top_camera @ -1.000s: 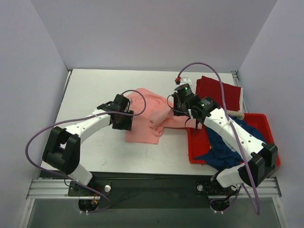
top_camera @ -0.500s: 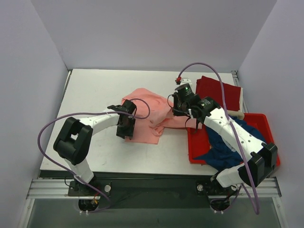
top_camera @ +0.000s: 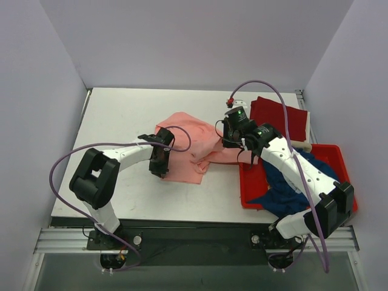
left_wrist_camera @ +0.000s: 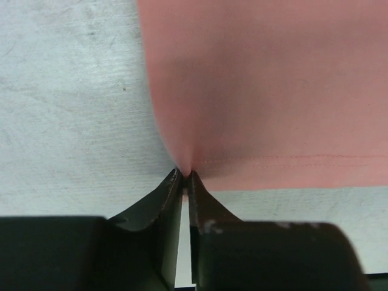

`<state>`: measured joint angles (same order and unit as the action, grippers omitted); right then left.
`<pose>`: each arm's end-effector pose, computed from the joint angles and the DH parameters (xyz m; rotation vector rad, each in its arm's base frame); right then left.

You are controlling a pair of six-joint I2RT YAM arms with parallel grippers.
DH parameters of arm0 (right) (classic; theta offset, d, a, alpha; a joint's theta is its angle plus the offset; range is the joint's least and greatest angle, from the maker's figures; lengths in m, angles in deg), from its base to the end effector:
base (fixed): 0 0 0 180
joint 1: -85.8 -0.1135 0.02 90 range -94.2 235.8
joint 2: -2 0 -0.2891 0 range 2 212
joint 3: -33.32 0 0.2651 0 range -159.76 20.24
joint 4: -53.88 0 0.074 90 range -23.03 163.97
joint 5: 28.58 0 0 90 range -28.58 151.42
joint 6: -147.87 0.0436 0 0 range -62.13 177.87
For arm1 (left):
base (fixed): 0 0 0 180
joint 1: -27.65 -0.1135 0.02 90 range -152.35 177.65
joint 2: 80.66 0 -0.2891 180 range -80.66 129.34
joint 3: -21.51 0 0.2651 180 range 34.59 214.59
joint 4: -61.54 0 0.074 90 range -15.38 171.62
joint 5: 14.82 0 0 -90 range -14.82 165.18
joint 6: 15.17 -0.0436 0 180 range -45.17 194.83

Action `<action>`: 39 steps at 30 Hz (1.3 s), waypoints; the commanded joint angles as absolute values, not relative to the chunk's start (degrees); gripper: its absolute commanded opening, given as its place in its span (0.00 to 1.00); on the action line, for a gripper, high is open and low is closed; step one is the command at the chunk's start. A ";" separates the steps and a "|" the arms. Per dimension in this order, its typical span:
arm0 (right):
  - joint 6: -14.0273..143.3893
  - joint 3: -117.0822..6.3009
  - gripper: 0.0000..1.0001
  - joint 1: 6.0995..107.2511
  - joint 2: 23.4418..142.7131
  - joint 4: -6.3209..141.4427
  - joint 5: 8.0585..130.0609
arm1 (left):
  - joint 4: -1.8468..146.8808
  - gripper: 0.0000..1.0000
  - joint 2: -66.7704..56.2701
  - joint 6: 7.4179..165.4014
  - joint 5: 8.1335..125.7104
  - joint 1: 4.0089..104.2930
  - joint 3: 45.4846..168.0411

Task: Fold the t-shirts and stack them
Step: Flatten out the tshirt

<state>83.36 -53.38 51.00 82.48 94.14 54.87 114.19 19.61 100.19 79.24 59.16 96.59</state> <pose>0.2762 0.1859 0.3617 -0.1119 2.1976 0.4780 0.2882 -0.1731 0.1703 0.1457 2.9173 -0.0571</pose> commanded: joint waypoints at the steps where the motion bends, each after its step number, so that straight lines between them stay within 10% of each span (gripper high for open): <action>1: 83.71 -52.88 0.00 51.61 81.63 94.21 54.56 | 110.40 0.16 21.29 100.58 76.68 58.77 95.06; 4: 83.44 -52.53 0.00 52.40 81.01 94.65 54.04 | 110.04 0.00 21.30 101.11 76.24 57.46 95.50; 25: 65.61 -82.22 0.00 67.52 83.48 99.39 49.91 | 112.06 0.00 8.47 105.23 64.38 21.16 142.07; 39: 50.92 -88.47 0.00 51.62 70.55 90.17 39.62 | 111.45 0.00 -6.30 110.08 71.49 15.43 157.61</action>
